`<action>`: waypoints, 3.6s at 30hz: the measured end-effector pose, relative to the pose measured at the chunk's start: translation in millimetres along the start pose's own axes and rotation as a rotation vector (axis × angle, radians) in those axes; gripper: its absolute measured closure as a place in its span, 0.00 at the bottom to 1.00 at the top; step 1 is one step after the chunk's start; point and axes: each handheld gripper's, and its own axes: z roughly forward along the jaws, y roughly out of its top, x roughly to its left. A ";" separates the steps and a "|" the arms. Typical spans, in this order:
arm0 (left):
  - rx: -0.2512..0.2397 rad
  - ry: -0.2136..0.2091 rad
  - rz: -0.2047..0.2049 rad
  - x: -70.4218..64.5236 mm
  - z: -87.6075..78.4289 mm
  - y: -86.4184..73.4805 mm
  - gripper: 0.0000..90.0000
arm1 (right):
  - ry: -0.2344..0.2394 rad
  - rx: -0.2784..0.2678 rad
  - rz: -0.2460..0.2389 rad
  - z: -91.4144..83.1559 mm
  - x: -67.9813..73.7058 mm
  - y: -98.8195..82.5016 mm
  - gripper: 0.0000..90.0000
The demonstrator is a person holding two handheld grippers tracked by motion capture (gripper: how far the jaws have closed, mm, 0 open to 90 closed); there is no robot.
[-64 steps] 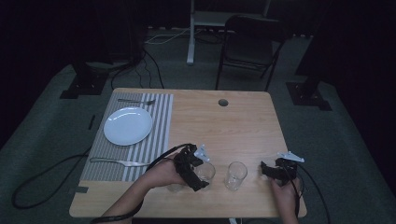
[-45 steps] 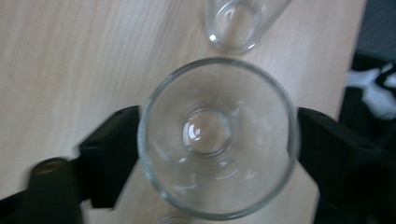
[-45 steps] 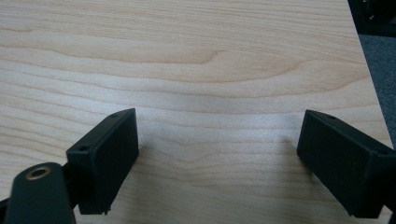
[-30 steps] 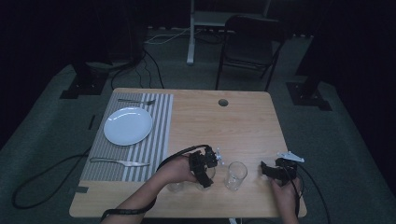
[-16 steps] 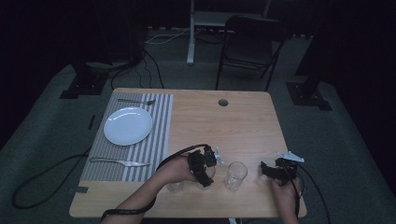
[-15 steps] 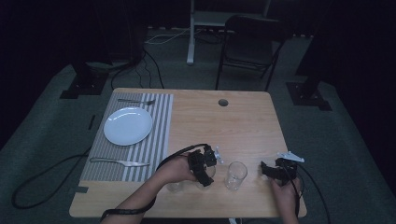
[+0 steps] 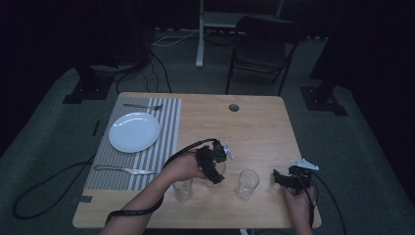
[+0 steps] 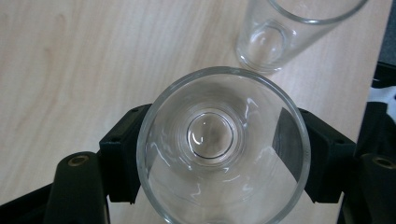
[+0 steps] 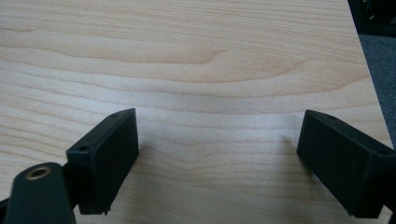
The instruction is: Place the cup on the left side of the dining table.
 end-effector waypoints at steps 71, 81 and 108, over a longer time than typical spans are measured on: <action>0.073 0.208 -0.591 128.3 -37.6 -175.1 0.32 | -0.001 -0.001 0.000 0.0 0.2 -0.1 0.14; 0.035 0.207 -0.614 128.3 -34.1 -189.2 0.32 | 0.000 -0.001 0.000 0.0 0.1 -0.1 0.14; -0.133 0.193 -0.719 100.4 -13.7 -218.2 0.02 | -0.001 -0.001 0.000 0.0 0.1 -0.1 0.14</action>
